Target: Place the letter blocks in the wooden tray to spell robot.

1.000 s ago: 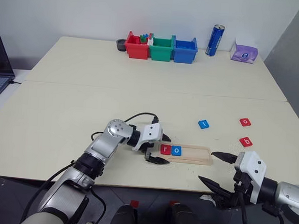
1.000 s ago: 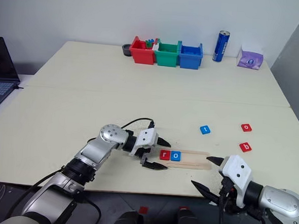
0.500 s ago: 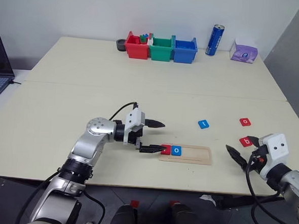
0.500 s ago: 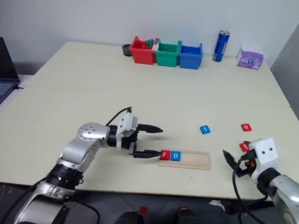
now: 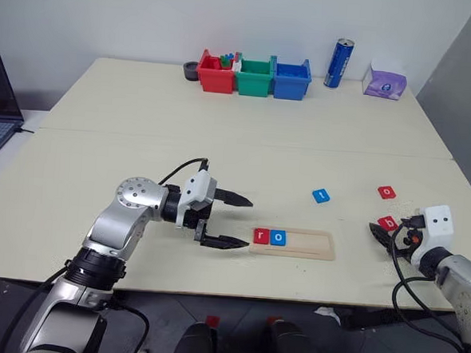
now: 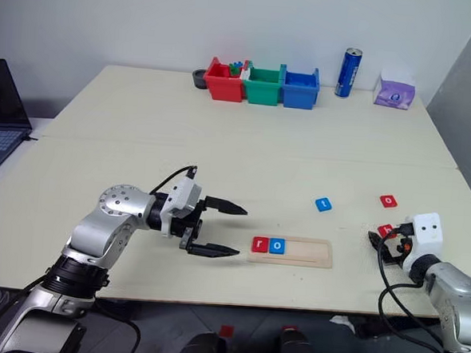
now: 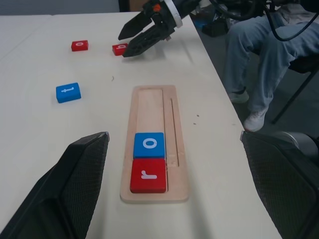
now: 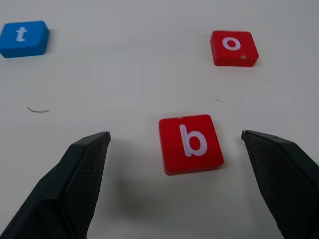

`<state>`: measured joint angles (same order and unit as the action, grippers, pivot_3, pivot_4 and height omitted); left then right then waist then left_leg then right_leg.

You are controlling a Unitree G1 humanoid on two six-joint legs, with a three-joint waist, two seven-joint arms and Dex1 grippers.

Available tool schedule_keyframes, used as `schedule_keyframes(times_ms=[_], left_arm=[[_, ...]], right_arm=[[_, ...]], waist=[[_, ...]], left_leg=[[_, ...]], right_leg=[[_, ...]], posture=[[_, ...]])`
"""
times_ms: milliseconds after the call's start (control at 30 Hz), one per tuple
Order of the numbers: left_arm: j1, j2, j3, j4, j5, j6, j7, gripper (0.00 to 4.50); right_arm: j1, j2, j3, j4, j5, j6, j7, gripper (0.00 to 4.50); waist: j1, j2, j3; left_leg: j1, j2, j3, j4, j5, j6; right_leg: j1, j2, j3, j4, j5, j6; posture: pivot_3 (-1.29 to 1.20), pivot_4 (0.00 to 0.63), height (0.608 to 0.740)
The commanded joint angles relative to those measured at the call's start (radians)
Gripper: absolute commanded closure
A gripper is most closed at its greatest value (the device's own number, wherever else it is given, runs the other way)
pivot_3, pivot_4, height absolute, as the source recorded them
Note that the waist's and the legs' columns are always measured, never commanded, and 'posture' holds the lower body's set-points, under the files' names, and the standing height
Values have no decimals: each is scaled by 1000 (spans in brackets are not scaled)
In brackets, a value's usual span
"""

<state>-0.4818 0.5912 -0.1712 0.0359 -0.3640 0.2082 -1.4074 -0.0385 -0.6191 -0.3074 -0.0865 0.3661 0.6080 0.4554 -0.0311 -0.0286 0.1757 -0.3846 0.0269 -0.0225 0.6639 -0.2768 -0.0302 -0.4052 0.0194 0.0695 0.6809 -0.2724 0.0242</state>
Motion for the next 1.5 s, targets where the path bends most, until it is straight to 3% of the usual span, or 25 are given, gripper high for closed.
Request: schedule_keyframes(times_ms=[33,233,267,333,567,767,967,1167,1333,1500], left_arm=[[8,18,2,-43,1,-17,-4,34],[35,41,8,-37,13,-36,-6,34],[37,43,9,-38,12,-37,-5,11],[45,48,18,-45,6,-30,4,0],[86,79,31,-72,3,-26,18,0],[86,85,29,-80,-3,-26,24,0],[84,84,21,-84,-3,-28,17,0],[76,78,12,-74,3,-36,11,0],[80,72,8,-75,7,-45,13,0],[92,71,7,-74,16,-59,20,0]], right_arm=[[-27,-11,3,38,-9,-15,24,0],[-51,2,25,92,-20,-16,36,0],[-55,4,24,99,-22,-5,29,184],[-56,8,15,105,-24,14,9,593],[-14,5,21,34,-36,53,-10,3026],[91,82,12,-238,-15,147,-118,3039],[229,318,31,-538,7,312,-323,3039],[256,443,112,-598,-60,337,-452,3039],[224,499,108,-549,-84,322,-491,3039],[215,546,79,-539,-65,310,-497,1340]], waist=[[0,0,0],[-3,0,0],[-2,0,0],[-2,0,0],[-1,0,0],[1,0,0],[0,1,-1],[-1,1,-2],[-2,-1,-3],[-2,-5,-6]], left_leg=[[0,0,0,0,0,0],[1,0,0,0,0,0],[1,0,0,0,0,0],[1,0,0,0,0,0],[0,1,0,0,0,0],[0,2,-2,0,0,0],[0,3,-3,-1,0,0],[1,3,-2,-1,0,0],[1,3,-2,-1,0,0],[1,3,-2,-1,0,0]], right_leg=[[0,0,0,0,0,0],[0,1,0,0,0,0],[0,1,0,0,0,0],[0,1,0,0,0,0],[0,0,1,0,0,0],[0,0,1,0,0,0],[0,1,1,0,-1,-1],[0,1,1,0,-1,-1],[0,1,1,0,-1,-1],[0,1,1,0,-1,-1]], posture=[[0,150,740],[0,150,740],[0,150,740],[0,150,740],[0,150,740],[0,150,740],[0,150,740],[0,150,740],[0,150,740],[0,150,740]])
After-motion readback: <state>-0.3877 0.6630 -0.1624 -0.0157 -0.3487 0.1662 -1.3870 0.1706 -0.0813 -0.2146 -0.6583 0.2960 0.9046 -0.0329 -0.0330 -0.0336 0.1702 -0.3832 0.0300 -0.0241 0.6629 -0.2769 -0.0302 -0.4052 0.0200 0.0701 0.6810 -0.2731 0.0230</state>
